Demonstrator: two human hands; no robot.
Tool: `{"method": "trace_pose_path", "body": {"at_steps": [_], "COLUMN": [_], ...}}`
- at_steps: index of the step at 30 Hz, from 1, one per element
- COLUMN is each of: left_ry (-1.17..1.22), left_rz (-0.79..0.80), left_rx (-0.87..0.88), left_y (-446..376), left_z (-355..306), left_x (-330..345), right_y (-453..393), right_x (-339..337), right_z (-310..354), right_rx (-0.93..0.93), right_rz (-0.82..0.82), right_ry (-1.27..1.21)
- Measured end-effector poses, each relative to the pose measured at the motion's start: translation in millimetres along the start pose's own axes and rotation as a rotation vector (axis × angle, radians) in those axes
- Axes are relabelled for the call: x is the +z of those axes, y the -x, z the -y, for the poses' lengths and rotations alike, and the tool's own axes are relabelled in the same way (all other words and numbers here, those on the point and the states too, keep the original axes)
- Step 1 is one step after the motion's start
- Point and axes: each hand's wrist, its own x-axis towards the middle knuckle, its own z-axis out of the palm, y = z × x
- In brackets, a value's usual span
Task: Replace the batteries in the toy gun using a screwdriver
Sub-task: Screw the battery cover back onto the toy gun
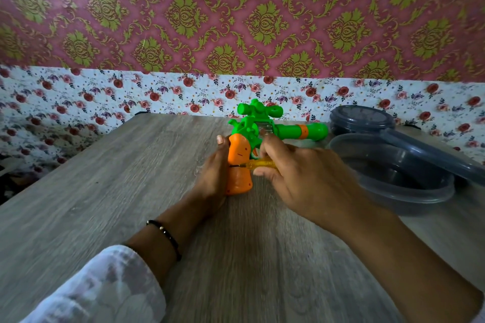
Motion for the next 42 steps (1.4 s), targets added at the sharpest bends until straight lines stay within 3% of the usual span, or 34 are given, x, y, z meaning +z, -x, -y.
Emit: {"method": "trace_pose_path", "body": {"at_steps": [3,9,16,22,31,37,42], "left_ry": [-0.012,-0.003,-0.019,-0.008,-0.04,-0.041,-0.034], "left_rz": [0.025,0.003,0.021,0.005,0.041,0.035,0.003], "left_rx": [0.01,0.028,0.042,0.018,0.027,0.038,0.037], "left_y": [0.2,1.8,2.6,2.5,2.8,2.5,2.1], "left_z": [-0.8,-2.0,-2.6,-3.1,-2.3,-1.6,-2.5], "left_x": [0.6,3.2,2.7,3.4,1.2,1.5,5.3], "right_y": [0.7,1.4,1.1,1.6,0.7,3.6,-0.2], "right_x": [1.3,-0.2,0.9,-2.2,3.9,1.6,2.8], "right_z": [-0.9,2.0,-1.8,-2.2,-2.7,-2.1,-6.1], "right_rx": [0.038,0.023,0.045,0.056,0.085,0.095,0.037], "right_rz": [-0.044,0.039,-0.042,0.096,-0.055,0.016,-0.041], "right_ry": [0.054,-0.084,0.003,-0.12,0.001,-0.217,-0.193]}}
